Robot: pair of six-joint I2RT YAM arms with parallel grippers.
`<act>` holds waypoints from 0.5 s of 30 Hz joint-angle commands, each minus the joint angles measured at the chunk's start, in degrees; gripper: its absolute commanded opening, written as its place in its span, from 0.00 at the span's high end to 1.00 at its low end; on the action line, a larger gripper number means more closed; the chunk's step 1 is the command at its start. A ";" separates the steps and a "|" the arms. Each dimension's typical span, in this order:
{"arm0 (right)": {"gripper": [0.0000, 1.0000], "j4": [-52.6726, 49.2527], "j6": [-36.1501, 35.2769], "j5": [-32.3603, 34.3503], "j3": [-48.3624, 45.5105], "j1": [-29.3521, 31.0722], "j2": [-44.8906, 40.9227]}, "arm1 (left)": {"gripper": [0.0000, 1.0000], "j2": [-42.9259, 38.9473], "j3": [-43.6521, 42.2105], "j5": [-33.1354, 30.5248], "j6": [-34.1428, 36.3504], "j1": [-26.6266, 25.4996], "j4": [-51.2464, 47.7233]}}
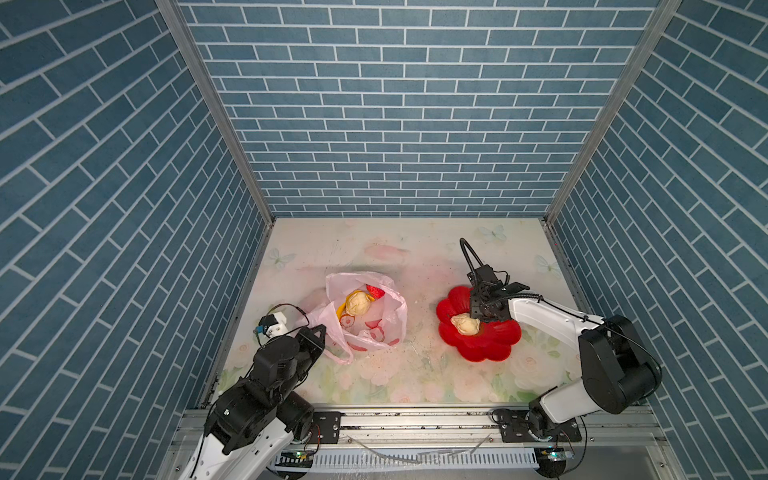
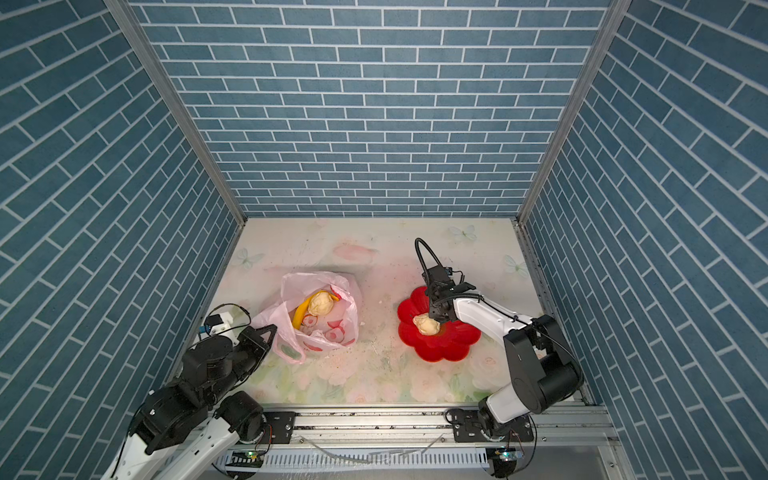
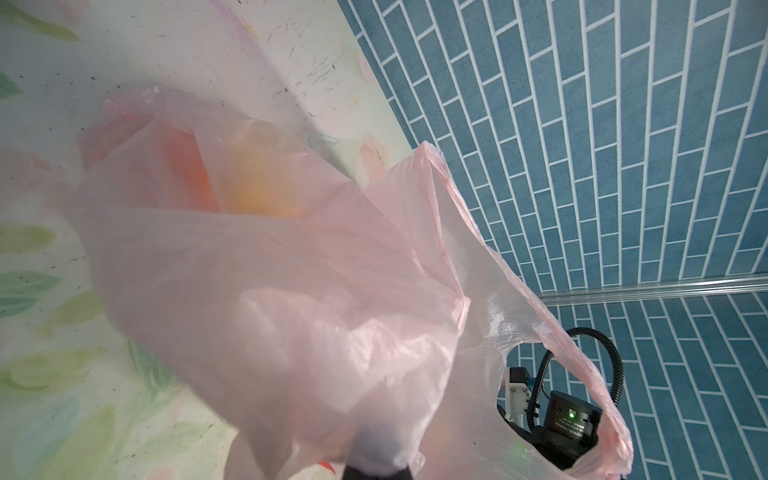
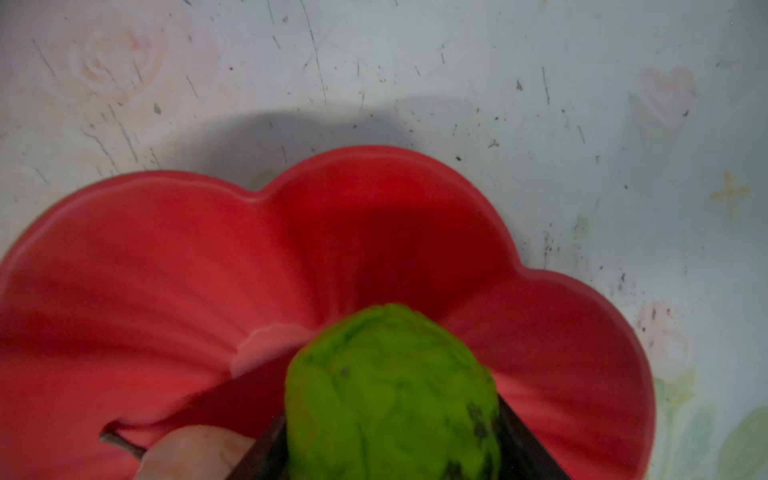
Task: Take the fake fruits out of the plastic bag
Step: 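Lower the green fruit onto the red plate and open the right gripper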
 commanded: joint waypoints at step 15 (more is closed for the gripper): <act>0.19 -14.71 -2.39 3.80 13.85 5.66 -13.63 | 1.00 -0.24 0.71 0.79 2.81 0.34 -1.04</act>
